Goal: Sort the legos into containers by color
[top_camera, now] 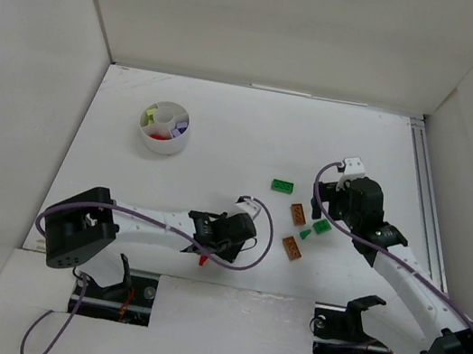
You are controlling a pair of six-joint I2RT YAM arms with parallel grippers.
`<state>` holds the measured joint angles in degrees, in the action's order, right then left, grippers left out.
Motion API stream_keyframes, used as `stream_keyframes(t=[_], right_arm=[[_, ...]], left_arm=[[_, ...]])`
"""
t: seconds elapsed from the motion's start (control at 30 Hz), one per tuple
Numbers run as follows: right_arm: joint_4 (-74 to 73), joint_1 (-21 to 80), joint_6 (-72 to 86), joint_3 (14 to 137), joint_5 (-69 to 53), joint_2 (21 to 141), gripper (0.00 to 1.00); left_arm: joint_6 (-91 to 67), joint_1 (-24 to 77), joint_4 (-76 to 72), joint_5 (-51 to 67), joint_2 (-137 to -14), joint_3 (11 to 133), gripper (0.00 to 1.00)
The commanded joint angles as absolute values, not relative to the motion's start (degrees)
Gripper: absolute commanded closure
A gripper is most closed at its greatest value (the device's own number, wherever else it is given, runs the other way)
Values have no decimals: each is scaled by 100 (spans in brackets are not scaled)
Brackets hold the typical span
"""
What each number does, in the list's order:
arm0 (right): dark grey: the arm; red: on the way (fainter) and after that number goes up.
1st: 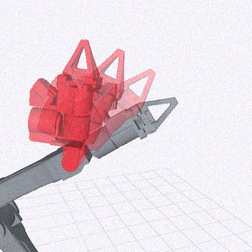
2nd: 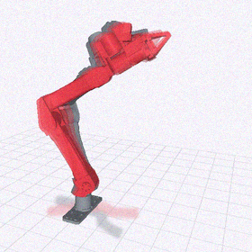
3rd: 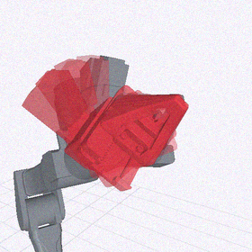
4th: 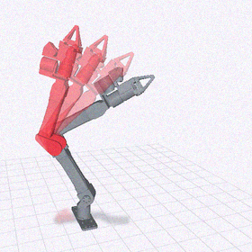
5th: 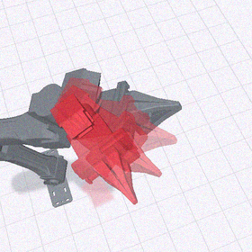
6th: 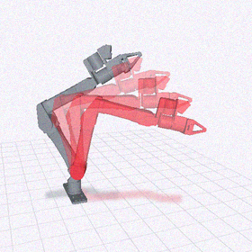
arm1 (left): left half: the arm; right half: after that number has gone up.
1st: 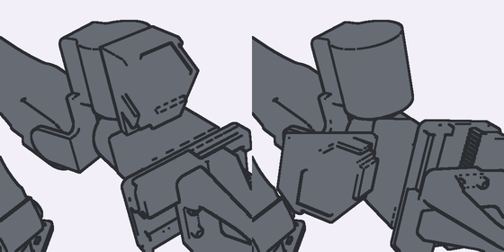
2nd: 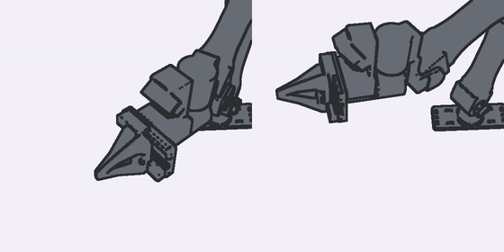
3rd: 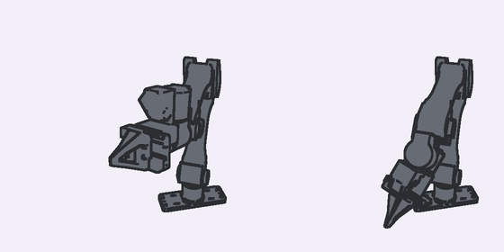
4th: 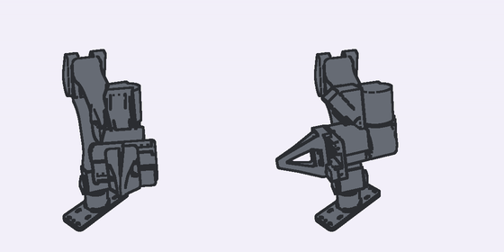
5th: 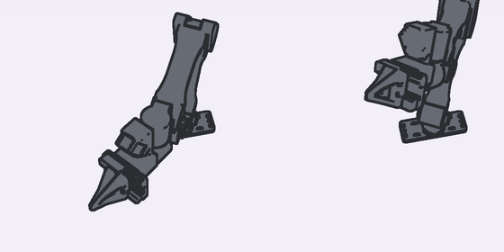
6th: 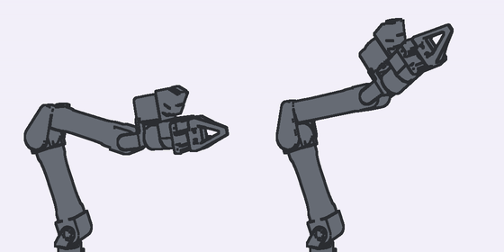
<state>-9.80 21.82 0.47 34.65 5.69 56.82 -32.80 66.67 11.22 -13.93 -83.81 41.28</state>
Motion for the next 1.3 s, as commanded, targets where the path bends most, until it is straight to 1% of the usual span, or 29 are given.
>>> stream_keyframes(t=[0.0,0.07,0.17,0.2,0.27,0.3,0.37,0.4,0.5,0.53,0.57,0.6,0.63,0.67,0.77,0.87,0.97,1.0,1.17,1.27], right_arm=[[-738,2224,114,3480,624,5590,0],[-738,2224,114,3480,624,5590,0],[-738,2224,114,3480,676,5590,0],[-738,2224,114,3480,677,5590,0],[-738,2224,114,3480,677,5590,0],[-738,2224,114,3480,677,5590,0],[-738,2224,114,3480,677,5590,0],[-738,2224,114,3480,677,5590,0],[-738,2171,114,3533,677,5651,0],[-686,2119,114,3585,677,5651,0],[-686,2118,62,3586,677,5712,0],[-686,2066,62,3638,677,5713,0],[-686,2005,62,3717,677,5852,0],[-686,2004,1,3770,677,5906,0],[-686,1890,-53,3928,677,6134,0],[-686,1784,-53,4051,572,6284,0],[-686,1731,-53,4104,571,6336,0],[-686,1731,-53,4104,571,6337,0],[-686,1618,-53,4104,571,6285,0],[-686,1617,-53,4104,571,6223,0]], left_arm=[[-3339,6680,1300,-1063,-8420,4184,74],[-3393,6680,1379,-1211,-8297,4262,76],[-3602,6680,1678,-1563,-8165,4578,77],[-3604,6593,1801,-1843,-8165,4692,77],[-3604,6321,1942,-1986,-8165,4947,77],[-3534,5849,1995,-1986,-8165,5105,78],[-3429,5303,1899,-2048,-8165,5238,82],[-3349,4778,1846,-2048,-8165,5325,83],[-3077,4107,1565,-2101,-8008,5615,83],[-2998,3661,1486,-2101,-7955,5686,80],[-2919,3430,1285,-2101,-7954,5800,74],[-2744,3193,1214,-2031,-7893,5862,74],[-2742,2694,1161,-1961,-7893,5949,74],[-2673,2446,1108,-1760,-7893,6020,73],[-2610,1735,914,-1496,-8138,6240,73],[-2549,1320,748,-1187,-8428,6425,75],[-2549,1248,747,-1336,-8674,6661,75],[-2549,1178,747,-1432,-8727,6714,73],[-2610,827,878,-1494,-8930,6960,73],[-2610,765,879,-1494,-8930,6900,73]])
